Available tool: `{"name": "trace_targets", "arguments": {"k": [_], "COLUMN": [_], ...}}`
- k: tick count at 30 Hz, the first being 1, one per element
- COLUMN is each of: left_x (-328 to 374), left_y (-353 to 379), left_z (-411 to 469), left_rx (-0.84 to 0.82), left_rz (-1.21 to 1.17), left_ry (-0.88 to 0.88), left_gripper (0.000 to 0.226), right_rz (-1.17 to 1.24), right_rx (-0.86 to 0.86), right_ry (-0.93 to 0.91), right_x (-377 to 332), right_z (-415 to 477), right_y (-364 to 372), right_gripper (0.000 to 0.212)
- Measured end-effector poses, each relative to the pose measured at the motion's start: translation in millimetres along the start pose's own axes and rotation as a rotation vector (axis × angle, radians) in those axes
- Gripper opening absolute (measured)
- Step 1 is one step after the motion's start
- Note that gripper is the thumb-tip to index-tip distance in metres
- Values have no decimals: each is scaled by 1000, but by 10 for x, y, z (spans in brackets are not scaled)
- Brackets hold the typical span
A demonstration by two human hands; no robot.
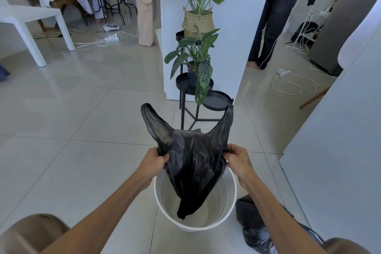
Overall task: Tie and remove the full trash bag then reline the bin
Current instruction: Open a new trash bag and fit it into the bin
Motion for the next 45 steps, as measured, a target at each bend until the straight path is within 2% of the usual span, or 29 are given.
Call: {"name": "trace_targets", "arguments": {"k": [9,12,15,18,20,22,25,29,30,32,35,37,39,42,45], "left_x": [25,23,-1,-69,-116,-178,-234,-217,-208,-194,-151,-44,198,514,519], "left_y": [-195,-185,-130,-51,19,92,164,215,228,283,217,89,-20,15,450], "left_z": [-47,-92,-149,-192,-225,-269,-331,-461,-481,-566,-678,-626,-485,-238,-204], "left_rx": [54,61,61,59,52,34,6,-79,-156,-426,-828,-950,-903,-613,-554], "left_rz": [120,108,108,114,148,206,261,323,351,442,653,688,616,563,564], "left_ry": [62,72,80,77,74,80,110,165,187,210,142,34,12,140,229], "left_gripper": [31,31,30,26,23,21,18,21,24,32,67,88,83,58,44], "right_rz": [-123,-89,-142,-161,-167,-166,-84,-280,-326,-408,-495,-539,-591,-529,-455], "right_rx": [3,151,351,431,316,133,-119,-292,-313,-299,-198,-194,-252,-318,-321], "right_ry": [-20,-15,-26,-159,-323,-431,-267,-76,-31,-1,-82,-147,-191,-232,-353], "right_x": [-155,-208,-168,-98,-119,-189,-288,-327,-302,-240,-211,-204,-179,-213,-318], "right_z": [194,218,34,-296,-476,-551,-432,-283,-256,-219,-198,-214,-226,-276,-347], "right_y": [-205,-297,-337,-260,-104,95,330,441,451,429,342,293,275,267,326], "right_gripper": [31,24,41,28,21,28,48,53,52,46,23,5,16,26,28]}}
Point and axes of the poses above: each hand's wrist, its own z-axis towards the middle knuckle, its own y-axis out of the palm, x = y × z, the point moved 7 cm from there along z, towards the middle knuckle, and after that the axes turned 7 degrees about x, right-handed, at the moved point
